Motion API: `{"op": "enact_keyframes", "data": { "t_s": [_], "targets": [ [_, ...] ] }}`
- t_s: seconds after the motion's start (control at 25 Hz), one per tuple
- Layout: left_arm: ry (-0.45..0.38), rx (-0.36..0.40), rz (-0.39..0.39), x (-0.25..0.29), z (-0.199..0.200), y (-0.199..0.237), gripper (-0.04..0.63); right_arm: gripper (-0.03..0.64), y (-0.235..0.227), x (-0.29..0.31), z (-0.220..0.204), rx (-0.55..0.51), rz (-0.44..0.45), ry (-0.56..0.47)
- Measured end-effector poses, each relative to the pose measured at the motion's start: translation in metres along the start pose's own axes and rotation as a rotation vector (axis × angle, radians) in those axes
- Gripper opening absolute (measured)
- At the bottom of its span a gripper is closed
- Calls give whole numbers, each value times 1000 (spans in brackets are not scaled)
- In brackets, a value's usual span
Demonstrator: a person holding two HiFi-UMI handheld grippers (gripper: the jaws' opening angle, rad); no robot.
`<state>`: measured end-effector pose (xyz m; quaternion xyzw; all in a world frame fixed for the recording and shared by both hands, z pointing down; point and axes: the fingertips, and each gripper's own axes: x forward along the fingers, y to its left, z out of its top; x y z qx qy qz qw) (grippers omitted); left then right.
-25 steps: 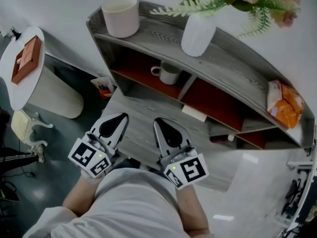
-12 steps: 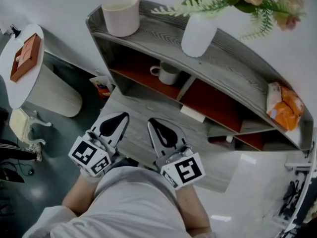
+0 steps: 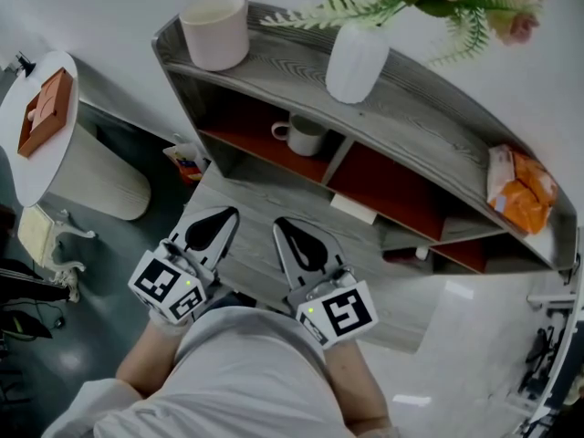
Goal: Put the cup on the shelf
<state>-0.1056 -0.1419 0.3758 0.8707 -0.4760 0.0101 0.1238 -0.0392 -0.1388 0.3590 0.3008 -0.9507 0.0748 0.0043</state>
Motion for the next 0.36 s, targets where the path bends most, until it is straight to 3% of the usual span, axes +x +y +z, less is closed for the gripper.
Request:
{"op": "enact_keyframes", "data": {
  "t_s": [0.36],
  "targets": [
    [-5, -3, 6, -4, 1, 2, 17, 21, -1, -2, 0, 9, -19, -2]
  ]
}}
